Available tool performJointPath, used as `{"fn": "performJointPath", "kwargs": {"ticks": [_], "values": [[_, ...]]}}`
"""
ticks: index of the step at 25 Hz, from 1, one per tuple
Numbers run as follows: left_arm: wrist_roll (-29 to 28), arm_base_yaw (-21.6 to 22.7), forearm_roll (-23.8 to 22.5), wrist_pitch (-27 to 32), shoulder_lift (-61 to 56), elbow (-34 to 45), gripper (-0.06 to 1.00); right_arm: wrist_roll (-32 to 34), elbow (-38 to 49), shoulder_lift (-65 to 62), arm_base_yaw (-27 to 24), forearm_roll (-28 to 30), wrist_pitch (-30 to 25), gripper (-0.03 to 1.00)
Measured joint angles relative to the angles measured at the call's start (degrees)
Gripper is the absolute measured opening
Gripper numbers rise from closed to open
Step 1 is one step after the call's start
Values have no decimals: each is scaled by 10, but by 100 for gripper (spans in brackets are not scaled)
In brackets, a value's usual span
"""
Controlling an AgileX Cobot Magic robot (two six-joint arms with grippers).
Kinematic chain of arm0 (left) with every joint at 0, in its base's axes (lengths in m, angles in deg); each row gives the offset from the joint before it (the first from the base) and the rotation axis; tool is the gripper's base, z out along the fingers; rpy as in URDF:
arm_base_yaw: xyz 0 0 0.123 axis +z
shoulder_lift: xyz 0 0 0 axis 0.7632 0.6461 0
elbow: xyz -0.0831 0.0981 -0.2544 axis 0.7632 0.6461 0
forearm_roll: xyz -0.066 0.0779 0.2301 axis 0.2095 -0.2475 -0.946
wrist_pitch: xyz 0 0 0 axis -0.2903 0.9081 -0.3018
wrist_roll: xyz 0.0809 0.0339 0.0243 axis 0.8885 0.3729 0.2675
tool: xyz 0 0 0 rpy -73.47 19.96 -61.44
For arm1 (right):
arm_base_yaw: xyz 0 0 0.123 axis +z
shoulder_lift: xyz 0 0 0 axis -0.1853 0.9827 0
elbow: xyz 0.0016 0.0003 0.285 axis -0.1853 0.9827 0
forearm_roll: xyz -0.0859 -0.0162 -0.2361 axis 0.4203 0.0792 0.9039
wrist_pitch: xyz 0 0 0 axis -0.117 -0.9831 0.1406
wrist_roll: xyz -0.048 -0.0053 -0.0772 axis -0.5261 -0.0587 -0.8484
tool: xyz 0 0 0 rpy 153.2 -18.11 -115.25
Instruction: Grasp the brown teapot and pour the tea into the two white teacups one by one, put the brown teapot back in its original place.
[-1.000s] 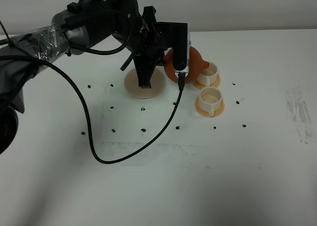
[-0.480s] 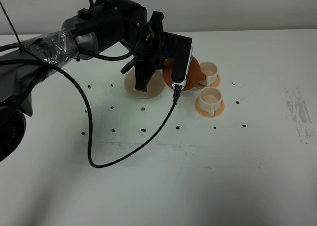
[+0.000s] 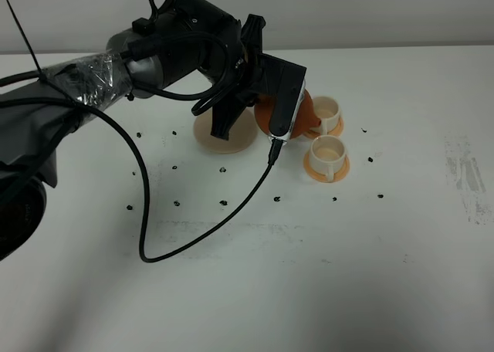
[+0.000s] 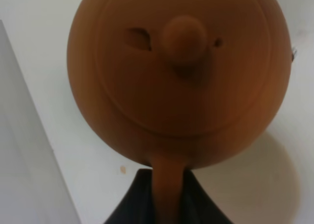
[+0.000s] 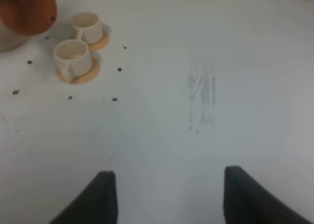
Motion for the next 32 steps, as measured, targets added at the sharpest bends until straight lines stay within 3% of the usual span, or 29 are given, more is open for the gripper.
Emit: {"fn": "performJointPath", "kwargs": {"ticks": [8,25,32], "values": [[0,-14,-17,-20,16,0,12,0,0,0,0,0,0,49],[-1,-34,-113,-29,19,0,12,0,0,0,0,0,0,49],[-1,-36,-127,-41,19,0,12,0,0,0,0,0,0,49]]}}
